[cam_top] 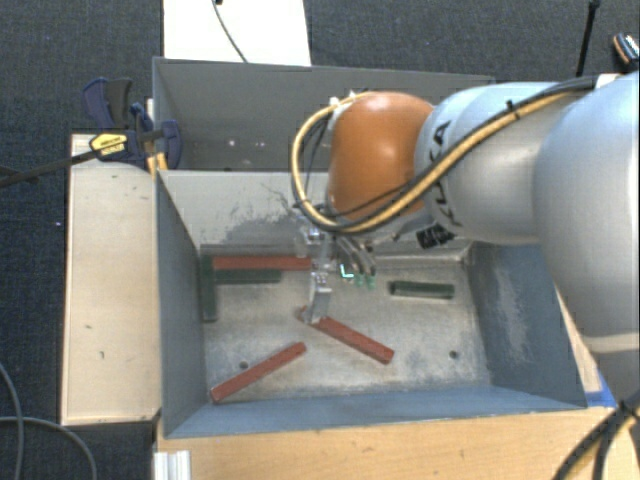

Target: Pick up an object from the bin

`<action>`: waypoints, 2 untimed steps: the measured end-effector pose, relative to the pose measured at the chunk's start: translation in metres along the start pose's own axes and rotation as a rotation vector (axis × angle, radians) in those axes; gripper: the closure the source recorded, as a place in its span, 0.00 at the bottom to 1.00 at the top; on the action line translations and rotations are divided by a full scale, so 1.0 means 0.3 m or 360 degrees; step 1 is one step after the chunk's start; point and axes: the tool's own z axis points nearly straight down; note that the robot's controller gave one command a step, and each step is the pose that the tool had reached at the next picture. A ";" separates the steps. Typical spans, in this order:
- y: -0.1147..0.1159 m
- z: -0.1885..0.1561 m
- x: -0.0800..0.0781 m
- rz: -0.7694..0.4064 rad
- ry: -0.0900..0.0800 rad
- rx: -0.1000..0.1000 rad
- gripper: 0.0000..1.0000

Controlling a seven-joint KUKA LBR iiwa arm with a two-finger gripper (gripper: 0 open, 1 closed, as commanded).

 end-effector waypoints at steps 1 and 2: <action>-0.092 0.228 0.158 0.0047 0.0006 0.0003 0.00; -0.086 0.213 0.145 0.0051 -0.0011 -0.0002 1.00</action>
Offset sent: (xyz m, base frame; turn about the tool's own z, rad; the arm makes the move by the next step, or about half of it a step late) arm -0.0442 -0.0263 -0.0639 0.0256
